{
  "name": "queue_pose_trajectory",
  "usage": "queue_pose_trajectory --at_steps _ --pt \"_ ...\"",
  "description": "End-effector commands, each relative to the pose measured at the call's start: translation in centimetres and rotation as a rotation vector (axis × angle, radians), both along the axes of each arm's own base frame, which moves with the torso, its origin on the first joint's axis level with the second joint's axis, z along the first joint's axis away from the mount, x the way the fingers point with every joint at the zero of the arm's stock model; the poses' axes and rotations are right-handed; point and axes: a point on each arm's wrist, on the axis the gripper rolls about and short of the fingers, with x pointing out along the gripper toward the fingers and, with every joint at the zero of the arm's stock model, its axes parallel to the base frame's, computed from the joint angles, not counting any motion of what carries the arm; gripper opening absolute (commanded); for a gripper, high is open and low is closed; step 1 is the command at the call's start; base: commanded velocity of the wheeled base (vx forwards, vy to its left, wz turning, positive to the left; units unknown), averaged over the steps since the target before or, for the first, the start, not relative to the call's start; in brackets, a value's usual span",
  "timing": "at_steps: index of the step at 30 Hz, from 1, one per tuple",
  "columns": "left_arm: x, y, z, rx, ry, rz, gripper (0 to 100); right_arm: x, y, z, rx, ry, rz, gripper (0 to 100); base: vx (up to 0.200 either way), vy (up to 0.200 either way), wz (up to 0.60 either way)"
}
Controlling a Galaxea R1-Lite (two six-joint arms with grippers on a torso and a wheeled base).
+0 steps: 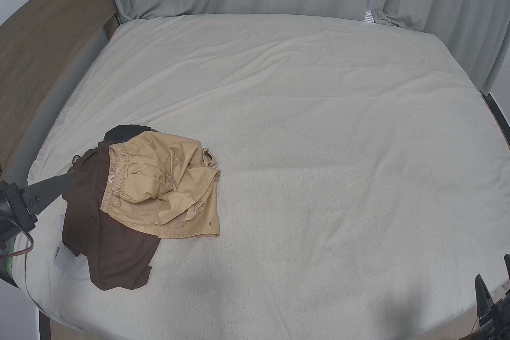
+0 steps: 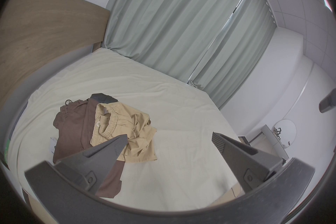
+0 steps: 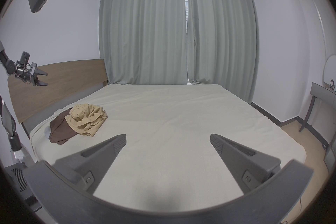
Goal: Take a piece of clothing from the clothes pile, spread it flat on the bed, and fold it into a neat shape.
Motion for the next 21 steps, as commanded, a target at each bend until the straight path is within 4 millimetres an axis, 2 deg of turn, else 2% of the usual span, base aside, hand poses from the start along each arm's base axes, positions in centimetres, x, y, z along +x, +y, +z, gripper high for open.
queue_pose_trajectory --at_steps 1,12,21 --pt "2.2 0.9 -1.0 -0.018 0.071 0.019 100 0.0 0.0 -0.5 0.0 0.001 0.0 100 0.0 0.0 0.0" --pt "4.5 1.3 -1.9 -0.037 0.115 -0.013 100 0.0 0.0 -0.5 -0.001 0.001 0.0 100 0.0 0.0 0.0" --pt "7.3 3.1 -3.1 -0.064 0.138 -0.019 100 0.0 0.0 -0.5 -0.001 0.002 0.0 100 0.0 0.0 0.0"
